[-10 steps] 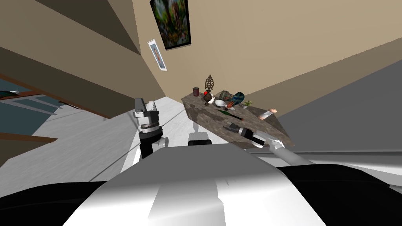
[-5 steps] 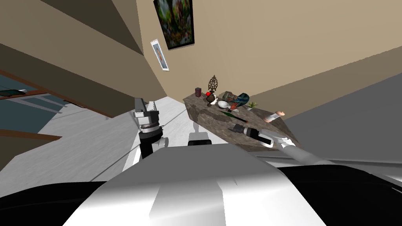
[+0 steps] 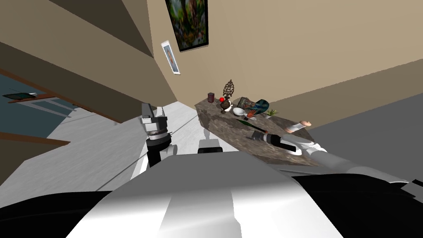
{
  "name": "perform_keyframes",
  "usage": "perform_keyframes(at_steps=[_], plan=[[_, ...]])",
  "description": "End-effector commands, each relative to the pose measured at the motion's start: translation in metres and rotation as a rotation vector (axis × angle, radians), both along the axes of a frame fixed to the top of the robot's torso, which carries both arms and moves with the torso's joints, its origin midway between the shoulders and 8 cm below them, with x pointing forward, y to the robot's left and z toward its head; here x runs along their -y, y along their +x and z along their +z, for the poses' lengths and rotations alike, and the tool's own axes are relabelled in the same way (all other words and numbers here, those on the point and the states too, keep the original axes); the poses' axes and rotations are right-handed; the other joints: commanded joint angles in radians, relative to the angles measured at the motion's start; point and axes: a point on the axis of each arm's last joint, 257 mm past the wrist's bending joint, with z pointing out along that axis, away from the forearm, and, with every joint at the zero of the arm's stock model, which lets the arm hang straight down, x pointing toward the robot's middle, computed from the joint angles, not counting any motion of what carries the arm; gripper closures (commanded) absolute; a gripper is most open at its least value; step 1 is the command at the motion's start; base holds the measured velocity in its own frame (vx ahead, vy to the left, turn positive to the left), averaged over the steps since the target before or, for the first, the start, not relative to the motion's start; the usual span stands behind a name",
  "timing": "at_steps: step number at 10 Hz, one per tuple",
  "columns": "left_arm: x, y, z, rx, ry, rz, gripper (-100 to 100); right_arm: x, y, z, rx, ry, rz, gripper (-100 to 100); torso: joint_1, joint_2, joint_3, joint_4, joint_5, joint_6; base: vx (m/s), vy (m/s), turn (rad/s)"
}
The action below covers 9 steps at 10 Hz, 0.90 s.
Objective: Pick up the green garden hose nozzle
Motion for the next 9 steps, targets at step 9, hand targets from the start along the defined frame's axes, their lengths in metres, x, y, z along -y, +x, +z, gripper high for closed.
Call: perform_keyframes(at_steps=[9], plan=[[0.000, 0.000, 0.000, 0.000, 0.000, 0.000, 0, 0.158, -0.047, 0.025, -0.170, -0.430, 0.001, -100, -0.001, -0.006, -0.004, -0.002, -0.001, -0.001, 0.122, 0.053, 0.062]])
